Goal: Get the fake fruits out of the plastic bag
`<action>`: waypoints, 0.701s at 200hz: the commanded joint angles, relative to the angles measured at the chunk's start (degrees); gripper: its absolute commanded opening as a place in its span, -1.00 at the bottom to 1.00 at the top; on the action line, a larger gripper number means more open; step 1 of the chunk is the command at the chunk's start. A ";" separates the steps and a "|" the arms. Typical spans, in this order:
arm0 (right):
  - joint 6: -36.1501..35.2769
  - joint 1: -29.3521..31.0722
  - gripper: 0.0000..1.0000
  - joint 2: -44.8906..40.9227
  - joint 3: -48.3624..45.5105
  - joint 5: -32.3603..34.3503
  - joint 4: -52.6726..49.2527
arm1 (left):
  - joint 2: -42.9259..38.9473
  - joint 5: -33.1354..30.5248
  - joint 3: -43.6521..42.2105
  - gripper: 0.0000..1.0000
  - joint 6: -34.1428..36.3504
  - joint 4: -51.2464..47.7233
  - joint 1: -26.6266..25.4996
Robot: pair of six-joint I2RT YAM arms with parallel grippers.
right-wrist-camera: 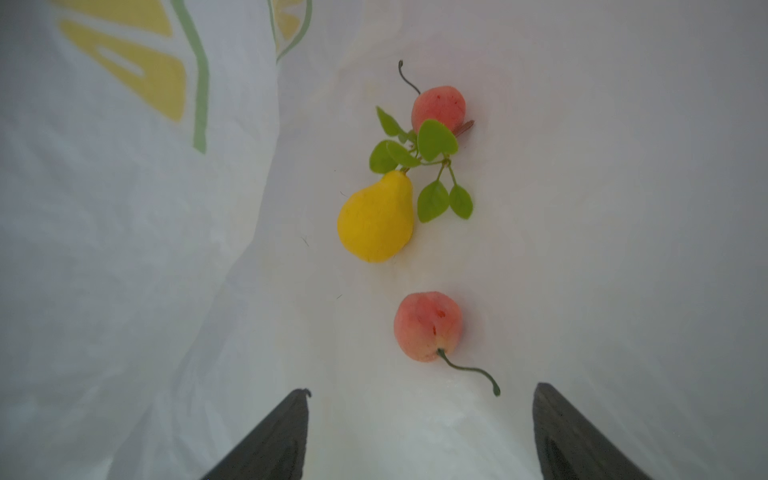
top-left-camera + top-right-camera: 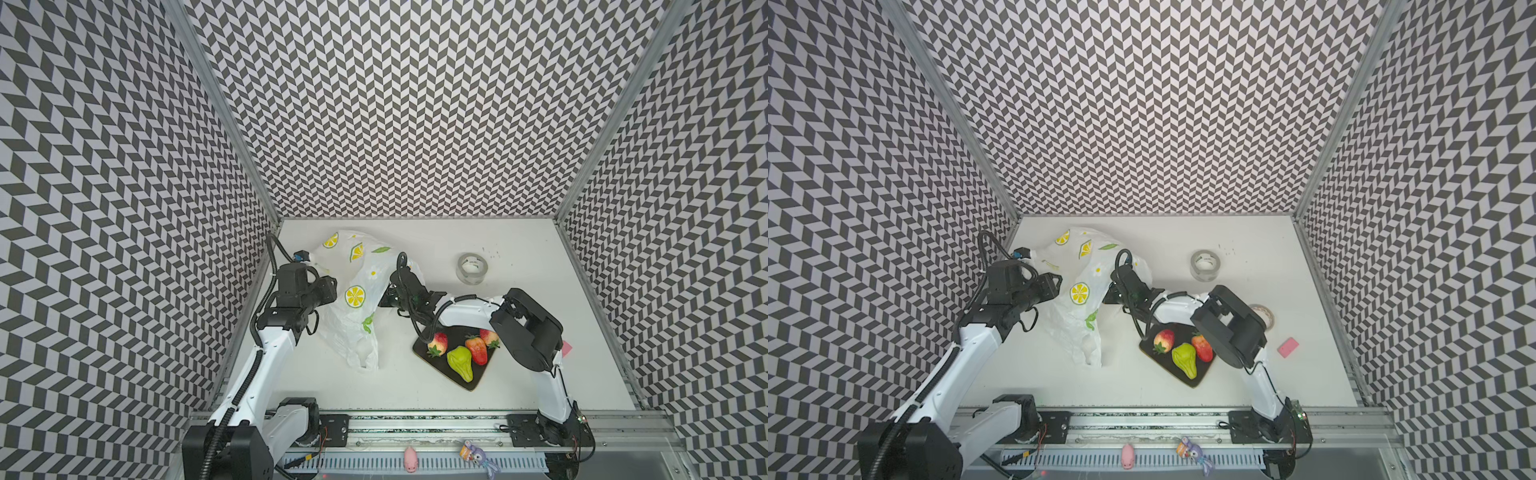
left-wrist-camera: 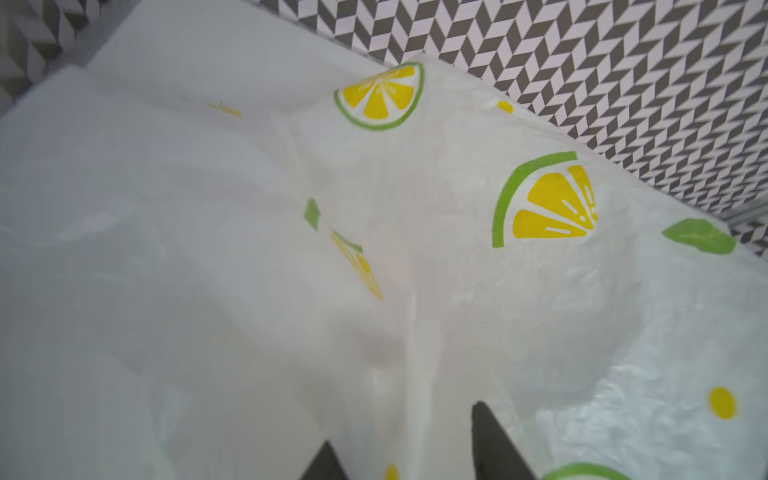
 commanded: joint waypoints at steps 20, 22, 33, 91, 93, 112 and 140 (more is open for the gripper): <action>-0.42 0.72 0.65 2.29 2.50 -1.12 1.04 | -4.15 -2.86 2.24 0.63 -0.90 -2.40 0.22; -0.36 0.72 0.66 2.35 2.51 -1.12 1.03 | -4.39 -2.99 2.29 0.67 -0.97 -2.69 0.22; -0.23 0.72 0.66 2.58 2.82 -1.27 1.12 | -5.85 -3.66 2.64 0.75 -1.14 -3.96 0.22; 1.61 0.72 0.65 2.67 2.99 -1.90 2.82 | -5.48 -8.64 2.57 0.99 -2.85 -7.00 2.81; 1.73 0.72 0.65 2.71 3.03 -1.97 2.91 | -4.95 -8.37 2.57 0.99 -2.97 -6.74 3.07; 2.08 0.81 0.65 3.31 3.96 -2.35 3.24 | -0.41 -3.31 3.94 0.99 -4.80 -5.52 6.99; 0.79 1.07 0.65 6.26 8.84 -0.08 -0.67 | 4.06 0.47 3.85 0.95 -5.41 -3.78 7.17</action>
